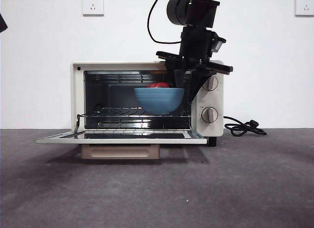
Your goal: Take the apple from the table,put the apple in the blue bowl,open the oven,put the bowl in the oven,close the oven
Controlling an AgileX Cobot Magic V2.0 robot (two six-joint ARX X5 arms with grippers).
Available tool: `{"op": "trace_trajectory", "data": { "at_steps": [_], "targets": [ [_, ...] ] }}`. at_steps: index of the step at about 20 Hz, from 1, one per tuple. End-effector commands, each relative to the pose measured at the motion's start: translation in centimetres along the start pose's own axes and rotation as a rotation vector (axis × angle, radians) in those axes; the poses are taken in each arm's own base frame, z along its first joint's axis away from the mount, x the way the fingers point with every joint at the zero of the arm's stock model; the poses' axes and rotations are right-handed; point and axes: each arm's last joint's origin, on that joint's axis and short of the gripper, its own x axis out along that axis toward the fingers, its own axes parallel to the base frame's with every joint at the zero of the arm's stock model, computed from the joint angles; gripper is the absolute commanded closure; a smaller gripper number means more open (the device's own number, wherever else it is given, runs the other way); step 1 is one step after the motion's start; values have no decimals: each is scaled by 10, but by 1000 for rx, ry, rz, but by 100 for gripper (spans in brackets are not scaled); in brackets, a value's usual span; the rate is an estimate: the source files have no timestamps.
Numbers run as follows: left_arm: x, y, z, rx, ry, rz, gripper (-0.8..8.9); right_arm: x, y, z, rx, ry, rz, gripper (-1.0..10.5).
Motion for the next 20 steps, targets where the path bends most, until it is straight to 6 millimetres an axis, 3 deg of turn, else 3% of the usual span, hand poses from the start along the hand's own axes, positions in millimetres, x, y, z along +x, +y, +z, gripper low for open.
{"op": "trace_trajectory", "data": {
  "at_steps": [1,8,11,15,20],
  "targets": [
    [1,0,-1,10,1,-3,819,-7,2,-2,-50,-24,9,788],
    [1,0,-1,9,1,-3,819,-20,4,-2,-89,-66,26,789],
    [1,0,-1,10,-1,-3,819,-37,6,1,-127,-104,83,789],
    [4,1,2,12,-6,8,819,-84,4,-1,-236,-164,170,789],
    [14,9,7,-8,15,103,819,-179,-11,-23,-512,-303,306,789]
  ]
}}
